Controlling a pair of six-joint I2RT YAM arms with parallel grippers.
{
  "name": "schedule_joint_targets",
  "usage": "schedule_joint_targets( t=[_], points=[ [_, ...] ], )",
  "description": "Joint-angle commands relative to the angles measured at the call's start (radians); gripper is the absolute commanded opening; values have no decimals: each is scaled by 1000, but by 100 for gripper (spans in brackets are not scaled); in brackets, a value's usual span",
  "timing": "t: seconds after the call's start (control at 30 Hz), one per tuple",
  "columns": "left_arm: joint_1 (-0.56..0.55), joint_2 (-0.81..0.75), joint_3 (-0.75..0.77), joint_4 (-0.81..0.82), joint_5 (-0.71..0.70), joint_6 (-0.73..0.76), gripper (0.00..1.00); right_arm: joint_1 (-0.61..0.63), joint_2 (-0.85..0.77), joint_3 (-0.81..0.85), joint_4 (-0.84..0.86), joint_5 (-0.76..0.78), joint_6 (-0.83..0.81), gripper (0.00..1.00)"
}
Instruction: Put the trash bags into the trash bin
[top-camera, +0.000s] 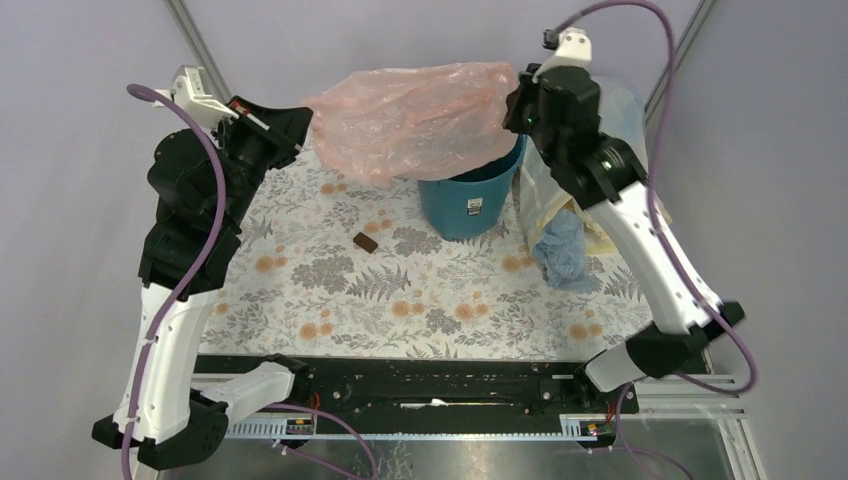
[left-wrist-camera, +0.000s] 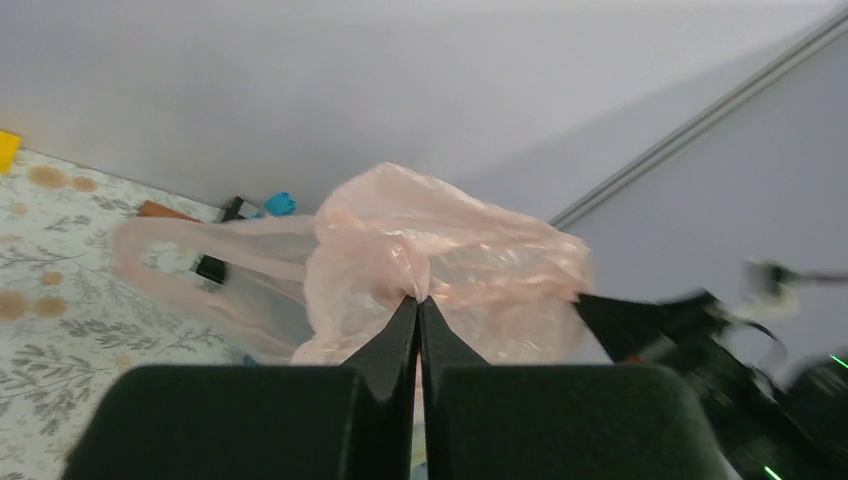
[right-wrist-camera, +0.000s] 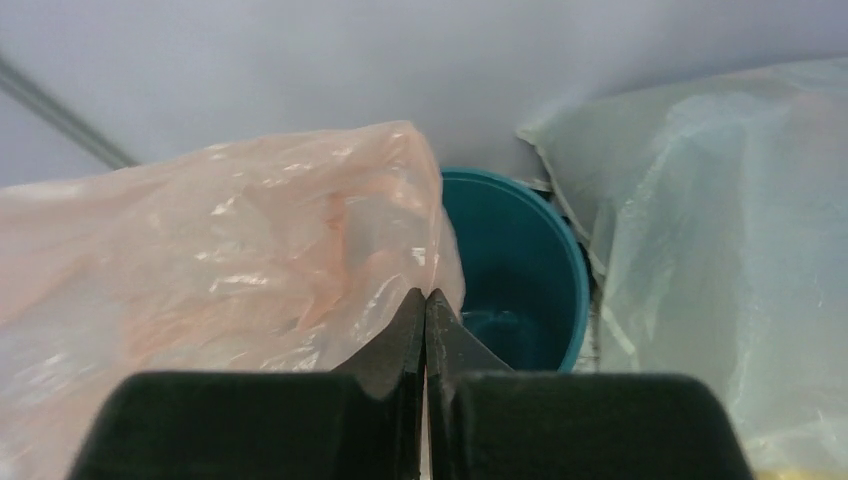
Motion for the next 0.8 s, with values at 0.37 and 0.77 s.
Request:
schedule_joint_targets(
  t=[0.37,0.77],
  points=[
    [-88,140,-12,333,396,-79,0,-179,404,247,-210,-185,22,28],
    [-266,293,73,359,286,-46,0,-180,248,162,-135,-348,-70,69]
  ],
)
